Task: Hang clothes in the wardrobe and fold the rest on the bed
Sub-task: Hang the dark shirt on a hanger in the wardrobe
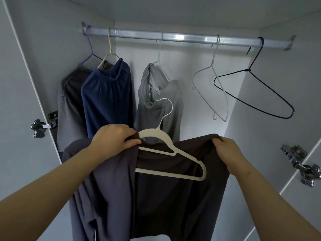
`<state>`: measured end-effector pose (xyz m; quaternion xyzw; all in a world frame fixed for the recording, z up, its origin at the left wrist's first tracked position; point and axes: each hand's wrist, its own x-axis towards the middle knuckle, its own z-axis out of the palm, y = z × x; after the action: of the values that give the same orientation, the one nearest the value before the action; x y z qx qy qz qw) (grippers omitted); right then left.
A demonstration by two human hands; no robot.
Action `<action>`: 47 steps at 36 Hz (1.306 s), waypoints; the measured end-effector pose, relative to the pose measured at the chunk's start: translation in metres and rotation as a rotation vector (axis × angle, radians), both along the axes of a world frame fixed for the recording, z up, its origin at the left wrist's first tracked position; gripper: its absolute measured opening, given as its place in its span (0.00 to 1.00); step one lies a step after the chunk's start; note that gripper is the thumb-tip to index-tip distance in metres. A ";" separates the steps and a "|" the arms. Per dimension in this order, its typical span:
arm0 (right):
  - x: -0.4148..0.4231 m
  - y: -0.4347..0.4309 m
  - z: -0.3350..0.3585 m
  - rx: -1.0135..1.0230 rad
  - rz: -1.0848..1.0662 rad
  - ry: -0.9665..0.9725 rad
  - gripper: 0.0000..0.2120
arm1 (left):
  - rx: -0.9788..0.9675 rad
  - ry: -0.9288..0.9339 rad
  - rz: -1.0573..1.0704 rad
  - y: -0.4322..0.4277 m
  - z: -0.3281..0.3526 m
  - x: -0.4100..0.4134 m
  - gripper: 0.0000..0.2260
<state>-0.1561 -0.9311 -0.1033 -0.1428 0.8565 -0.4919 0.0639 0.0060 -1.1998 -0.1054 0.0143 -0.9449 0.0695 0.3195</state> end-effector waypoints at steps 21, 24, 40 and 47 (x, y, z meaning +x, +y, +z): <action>-0.008 0.009 0.005 -0.029 -0.096 -0.051 0.14 | 0.234 -0.012 -0.058 0.024 0.003 0.005 0.25; -0.005 0.010 0.003 -0.026 -0.083 -0.059 0.12 | 0.283 0.005 -0.021 0.024 0.010 0.005 0.25; 0.007 0.003 0.030 -0.260 -0.087 -0.126 0.08 | 0.075 -0.134 0.057 0.063 -0.002 -0.011 0.17; 0.036 0.007 0.046 -0.232 0.162 -0.086 0.12 | 0.344 -0.015 0.176 0.043 0.009 -0.006 0.13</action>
<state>-0.1201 -0.9244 -0.0577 -0.1966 0.7762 -0.5863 0.1231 0.0003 -1.1572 -0.0963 0.1508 -0.9403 -0.0654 0.2980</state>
